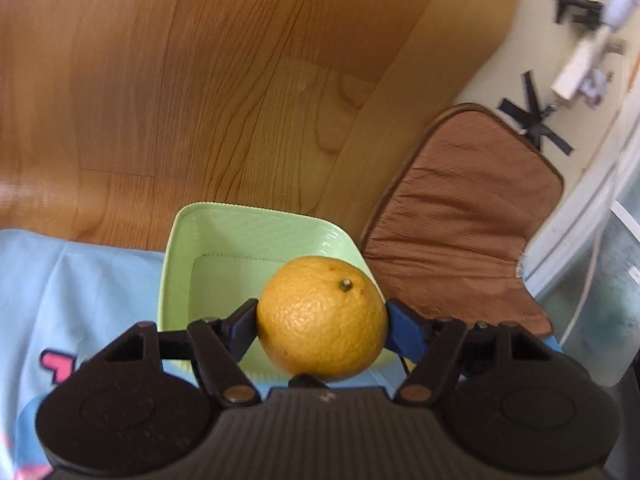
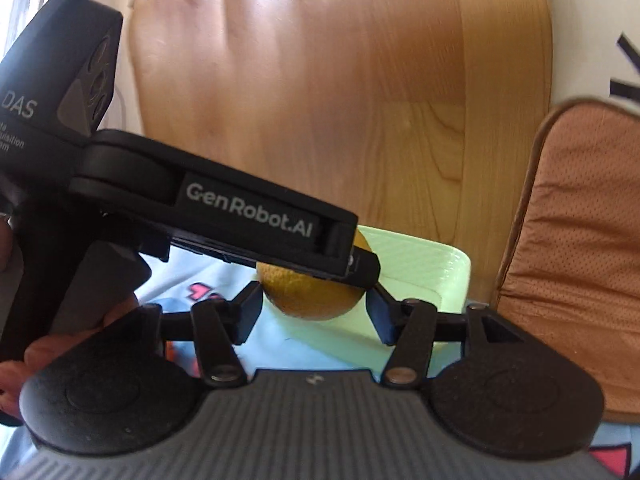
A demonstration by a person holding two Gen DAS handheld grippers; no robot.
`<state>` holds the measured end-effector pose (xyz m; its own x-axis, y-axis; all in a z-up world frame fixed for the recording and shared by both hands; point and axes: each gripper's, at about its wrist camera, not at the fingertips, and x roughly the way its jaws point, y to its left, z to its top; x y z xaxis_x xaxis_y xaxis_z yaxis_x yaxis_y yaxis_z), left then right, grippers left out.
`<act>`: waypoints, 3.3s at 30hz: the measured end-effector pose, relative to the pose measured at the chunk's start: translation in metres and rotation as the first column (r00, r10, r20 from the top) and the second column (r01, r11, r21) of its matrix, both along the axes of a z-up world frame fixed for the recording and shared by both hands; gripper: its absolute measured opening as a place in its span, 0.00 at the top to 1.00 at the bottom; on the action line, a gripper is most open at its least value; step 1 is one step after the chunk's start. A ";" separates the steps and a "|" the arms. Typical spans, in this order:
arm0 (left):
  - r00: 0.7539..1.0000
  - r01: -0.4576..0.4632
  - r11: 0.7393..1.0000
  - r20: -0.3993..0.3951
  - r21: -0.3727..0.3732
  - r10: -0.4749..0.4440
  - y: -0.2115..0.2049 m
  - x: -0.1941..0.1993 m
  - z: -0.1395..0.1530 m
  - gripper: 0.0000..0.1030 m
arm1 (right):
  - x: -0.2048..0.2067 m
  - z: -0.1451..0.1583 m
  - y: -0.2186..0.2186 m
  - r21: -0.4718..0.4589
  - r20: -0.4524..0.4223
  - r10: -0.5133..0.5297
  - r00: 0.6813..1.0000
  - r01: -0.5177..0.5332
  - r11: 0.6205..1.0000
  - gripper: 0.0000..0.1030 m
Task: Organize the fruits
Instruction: 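Grasp the large yellow citrus with the left tool and drop it into the green bowl, then grasp a mandarin with the left tool while the right tool grasps another mandarin, then carry both mandarins over the green bowl and open both tools to release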
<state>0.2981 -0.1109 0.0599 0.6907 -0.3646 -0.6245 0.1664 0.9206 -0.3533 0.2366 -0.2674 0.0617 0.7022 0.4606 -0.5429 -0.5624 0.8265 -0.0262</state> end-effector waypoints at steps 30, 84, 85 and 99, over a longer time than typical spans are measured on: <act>0.962 -0.251 0.959 0.075 -0.133 0.263 0.152 -0.236 -0.013 0.15 | -0.151 -0.019 0.033 0.023 -0.121 0.230 0.966 -0.229 0.973 0.74; 0.994 0.096 0.991 0.049 0.099 -0.101 -0.018 -0.251 -0.049 0.60 | -0.188 -0.023 -0.097 -0.120 -0.071 -0.018 0.997 0.010 0.993 0.67; 0.994 0.091 0.991 0.046 0.100 -0.096 -0.017 -0.254 -0.049 0.58 | -0.188 -0.023 -0.096 -0.119 -0.067 -0.013 0.998 0.005 0.993 0.62; 0.995 0.098 0.993 0.031 0.063 -0.100 -0.007 -0.247 -0.036 0.63 | -0.170 -0.023 -0.079 -0.092 -0.080 0.056 0.995 -0.063 0.994 0.63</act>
